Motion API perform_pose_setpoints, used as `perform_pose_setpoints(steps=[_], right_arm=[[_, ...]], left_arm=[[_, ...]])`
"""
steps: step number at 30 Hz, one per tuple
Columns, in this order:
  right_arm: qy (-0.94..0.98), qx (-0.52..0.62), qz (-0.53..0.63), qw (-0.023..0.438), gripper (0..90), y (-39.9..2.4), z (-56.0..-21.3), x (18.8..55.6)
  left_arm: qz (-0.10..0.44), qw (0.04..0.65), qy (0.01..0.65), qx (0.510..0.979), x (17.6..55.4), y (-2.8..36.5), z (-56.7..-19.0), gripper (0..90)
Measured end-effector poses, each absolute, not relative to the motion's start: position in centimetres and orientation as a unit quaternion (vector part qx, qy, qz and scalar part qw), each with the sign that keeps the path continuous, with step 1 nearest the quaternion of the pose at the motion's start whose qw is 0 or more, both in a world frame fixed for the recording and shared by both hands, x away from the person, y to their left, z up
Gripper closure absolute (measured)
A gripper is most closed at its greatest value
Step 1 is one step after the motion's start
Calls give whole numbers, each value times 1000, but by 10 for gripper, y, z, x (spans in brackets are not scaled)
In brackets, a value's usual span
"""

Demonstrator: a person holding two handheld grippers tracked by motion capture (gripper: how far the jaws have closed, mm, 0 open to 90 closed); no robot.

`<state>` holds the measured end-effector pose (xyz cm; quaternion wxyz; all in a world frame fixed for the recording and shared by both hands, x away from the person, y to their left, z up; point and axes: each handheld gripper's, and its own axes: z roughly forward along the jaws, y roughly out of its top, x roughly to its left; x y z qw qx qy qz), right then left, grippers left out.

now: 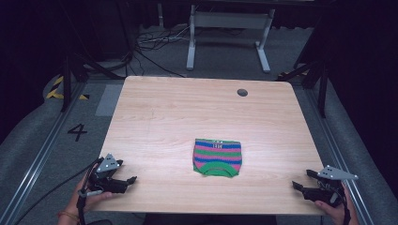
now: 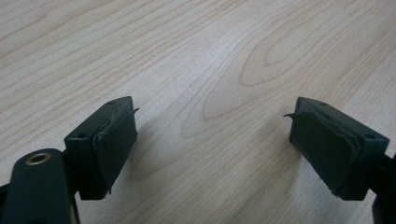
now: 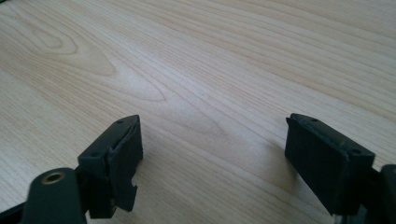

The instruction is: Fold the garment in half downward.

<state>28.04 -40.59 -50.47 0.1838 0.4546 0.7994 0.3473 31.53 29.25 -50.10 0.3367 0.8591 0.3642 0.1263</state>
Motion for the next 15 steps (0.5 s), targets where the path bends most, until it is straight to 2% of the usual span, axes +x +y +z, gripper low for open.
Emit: perform_pose_setpoints(steps=[15], right_arm=[[798, 460, 344, 184, 177, -406, -505, 280]], left_arm=[[128, 333, 381, 853, 316, 289, -501, 139]])
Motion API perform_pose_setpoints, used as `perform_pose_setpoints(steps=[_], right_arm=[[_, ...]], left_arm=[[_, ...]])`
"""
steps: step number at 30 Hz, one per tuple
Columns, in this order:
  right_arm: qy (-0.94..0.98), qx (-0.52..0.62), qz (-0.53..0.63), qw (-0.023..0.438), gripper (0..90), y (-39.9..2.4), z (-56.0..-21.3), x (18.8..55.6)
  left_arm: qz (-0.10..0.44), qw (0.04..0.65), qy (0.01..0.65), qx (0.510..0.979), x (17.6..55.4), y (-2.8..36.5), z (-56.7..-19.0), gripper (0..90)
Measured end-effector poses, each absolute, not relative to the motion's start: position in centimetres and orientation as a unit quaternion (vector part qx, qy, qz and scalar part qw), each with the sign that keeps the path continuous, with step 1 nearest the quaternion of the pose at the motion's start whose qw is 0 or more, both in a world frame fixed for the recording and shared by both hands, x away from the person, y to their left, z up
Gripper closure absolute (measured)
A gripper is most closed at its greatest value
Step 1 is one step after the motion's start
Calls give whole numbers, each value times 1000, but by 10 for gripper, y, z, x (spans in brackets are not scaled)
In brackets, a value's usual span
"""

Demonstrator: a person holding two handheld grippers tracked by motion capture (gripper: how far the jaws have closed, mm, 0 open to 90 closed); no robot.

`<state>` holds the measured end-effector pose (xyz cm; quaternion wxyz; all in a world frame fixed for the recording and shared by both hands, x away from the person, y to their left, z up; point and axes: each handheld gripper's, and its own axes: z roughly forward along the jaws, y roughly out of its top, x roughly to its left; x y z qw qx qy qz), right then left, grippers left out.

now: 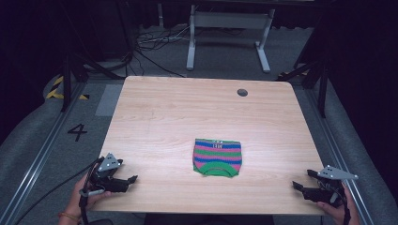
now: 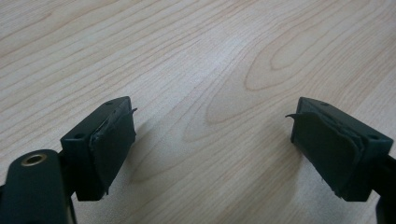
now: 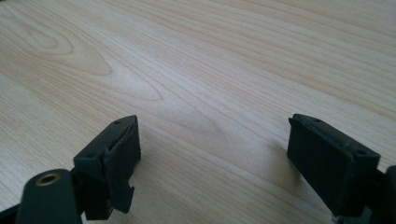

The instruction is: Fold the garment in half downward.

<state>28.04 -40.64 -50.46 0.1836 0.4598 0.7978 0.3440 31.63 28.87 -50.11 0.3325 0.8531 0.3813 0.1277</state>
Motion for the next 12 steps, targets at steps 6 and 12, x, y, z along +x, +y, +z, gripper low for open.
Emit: perform_pose_setpoints(steps=[6, 12], right_arm=[[798, 460, 344, 184, 177, -406, -505, 280], [798, 459, 344, 184, 173, -406, -505, 280]], left_arm=[[133, 330, 388, 850, 317, 287, -501, 131], [135, 325, 402, 845, 317, 282, -501, 109]])
